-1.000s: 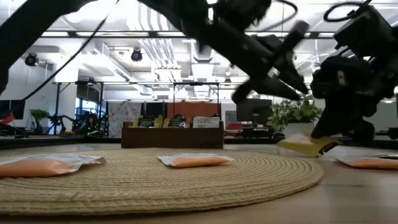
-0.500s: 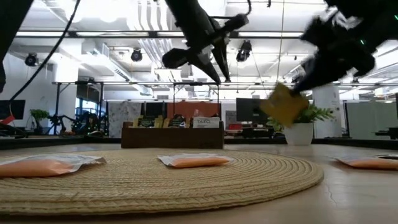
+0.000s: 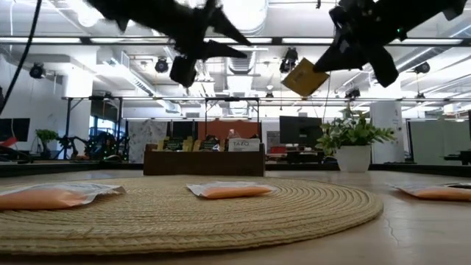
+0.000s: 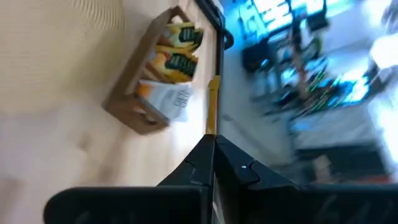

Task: Pick & Place Tea
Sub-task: Put the yellow tea bag into the middle section of the wooden organizer

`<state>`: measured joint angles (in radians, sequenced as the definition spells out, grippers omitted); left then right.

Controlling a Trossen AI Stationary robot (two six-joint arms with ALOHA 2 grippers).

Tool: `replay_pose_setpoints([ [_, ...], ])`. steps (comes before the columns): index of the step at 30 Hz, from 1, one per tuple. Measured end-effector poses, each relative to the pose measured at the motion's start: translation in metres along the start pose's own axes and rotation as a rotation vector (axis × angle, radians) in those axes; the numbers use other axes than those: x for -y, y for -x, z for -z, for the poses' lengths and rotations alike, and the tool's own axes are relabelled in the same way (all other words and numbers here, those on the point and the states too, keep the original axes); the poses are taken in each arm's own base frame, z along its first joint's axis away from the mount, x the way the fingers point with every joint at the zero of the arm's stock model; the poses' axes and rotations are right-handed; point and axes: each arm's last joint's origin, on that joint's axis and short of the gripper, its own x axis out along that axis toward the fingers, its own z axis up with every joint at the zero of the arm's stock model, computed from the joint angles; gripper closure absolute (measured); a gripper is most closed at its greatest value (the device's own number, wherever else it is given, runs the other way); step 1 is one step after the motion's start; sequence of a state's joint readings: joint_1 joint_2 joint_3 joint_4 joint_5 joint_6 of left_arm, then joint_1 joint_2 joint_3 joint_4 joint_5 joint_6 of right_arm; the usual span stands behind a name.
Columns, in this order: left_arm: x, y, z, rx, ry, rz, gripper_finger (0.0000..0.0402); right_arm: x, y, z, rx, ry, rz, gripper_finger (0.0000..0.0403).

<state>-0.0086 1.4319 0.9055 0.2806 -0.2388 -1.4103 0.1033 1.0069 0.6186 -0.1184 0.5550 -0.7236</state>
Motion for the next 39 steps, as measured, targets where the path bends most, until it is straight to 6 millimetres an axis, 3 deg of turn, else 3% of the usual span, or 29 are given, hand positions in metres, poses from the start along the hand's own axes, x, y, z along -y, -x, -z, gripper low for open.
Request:
replay_pose_setpoints([
  [4, -0.029, 0.017, -0.014, 0.011, 0.145, 0.18, 0.0314, 0.002, -0.001, -0.005, 0.018, 0.229, 0.046, 0.0395],
  [9, -0.052, 0.023, -0.02, -0.062, 0.201, 0.194, 0.0314, 0.0, -0.007, -0.02, 0.043, 0.417, 0.051, 0.0394],
  [16, -0.061, 0.02, -0.034, -0.182, 0.229, 0.189, 0.0314, -0.004, -0.029, -0.056, 0.065, 0.521, 0.019, 0.0394],
  [26, -0.07, 0.024, -0.071, -0.205, 0.087, 0.191, 0.0294, -0.006, -0.041, -0.093, 0.107, 0.577, 0.017, 0.0394],
  [32, -0.072, 0.021, -0.072, -0.306, 0.053, 0.206, 0.024, -0.005, -0.049, -0.108, 0.115, 0.597, 0.018, 0.0394],
  [39, -0.068, 0.022, -0.071, -0.359, 0.009, 0.239, 0.023, -0.009, -0.061, -0.118, 0.117, 0.639, 0.005, 0.0394],
])
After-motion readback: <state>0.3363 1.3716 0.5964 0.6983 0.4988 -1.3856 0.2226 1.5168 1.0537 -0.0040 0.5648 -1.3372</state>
